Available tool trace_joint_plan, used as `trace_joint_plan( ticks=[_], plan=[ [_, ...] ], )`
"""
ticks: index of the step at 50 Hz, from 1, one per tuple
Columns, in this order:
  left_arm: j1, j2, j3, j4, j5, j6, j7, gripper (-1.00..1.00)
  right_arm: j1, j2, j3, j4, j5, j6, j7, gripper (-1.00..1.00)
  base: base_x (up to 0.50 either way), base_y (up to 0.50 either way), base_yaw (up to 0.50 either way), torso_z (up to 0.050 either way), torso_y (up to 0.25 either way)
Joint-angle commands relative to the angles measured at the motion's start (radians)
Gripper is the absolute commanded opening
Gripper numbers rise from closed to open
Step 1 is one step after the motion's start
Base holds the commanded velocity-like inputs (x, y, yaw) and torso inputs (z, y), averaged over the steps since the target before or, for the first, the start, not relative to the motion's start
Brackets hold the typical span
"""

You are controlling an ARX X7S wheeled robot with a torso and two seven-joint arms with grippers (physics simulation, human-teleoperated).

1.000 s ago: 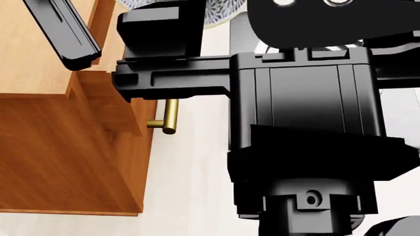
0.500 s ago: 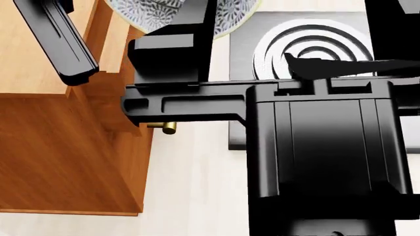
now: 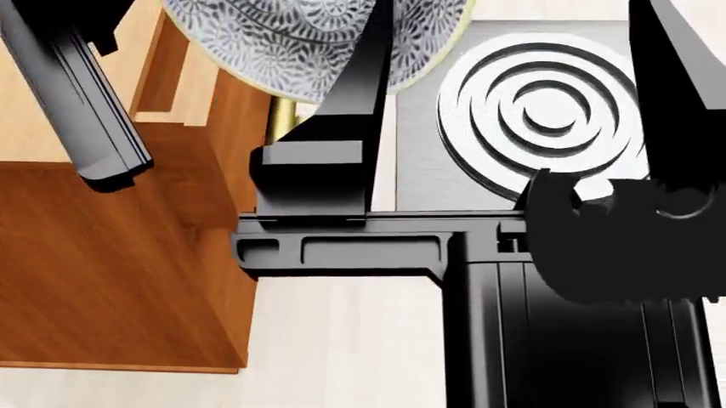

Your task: Pick the akita bowl on the wooden cabinet and place it on the plate.

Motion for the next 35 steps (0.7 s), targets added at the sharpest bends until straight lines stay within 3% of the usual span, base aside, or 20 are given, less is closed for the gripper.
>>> trace_joint_plan(
  ticks=[1, 16, 17, 35],
  plan=[
    [0.011, -0.007, -0.020, 0.034, -0.025, 0.002, -0.012, -1.00, -0.067, -0.045, 0.095, -0.009, 0.009, 0.074, 0.000, 1.00, 0.00, 0.00, 0.00, 0.000, 0.000],
    [0.009, -0.017, -0.043, 0.054, -0.073, -0.006, -0.030, -1.00, -0.103, -0.061, 0.127, -0.005, 0.005, 0.095, 0.000, 1.00, 0.00, 0.00, 0.00, 0.000, 0.001],
    [0.010, -0.019, -0.043, 0.055, -0.073, -0.005, -0.031, -1.00, -0.113, -0.060, 0.138, -0.006, 0.001, 0.101, 0.000, -1.00, 0.00, 0.00, 0.00, 0.000, 0.000],
    [0.026, -0.028, -0.033, 0.051, -0.055, 0.014, -0.032, -1.00, -0.136, -0.096, 0.196, -0.004, 0.006, 0.165, 0.000, -1.00, 0.00, 0.00, 0.00, 0.000, 0.000]
  ],
)
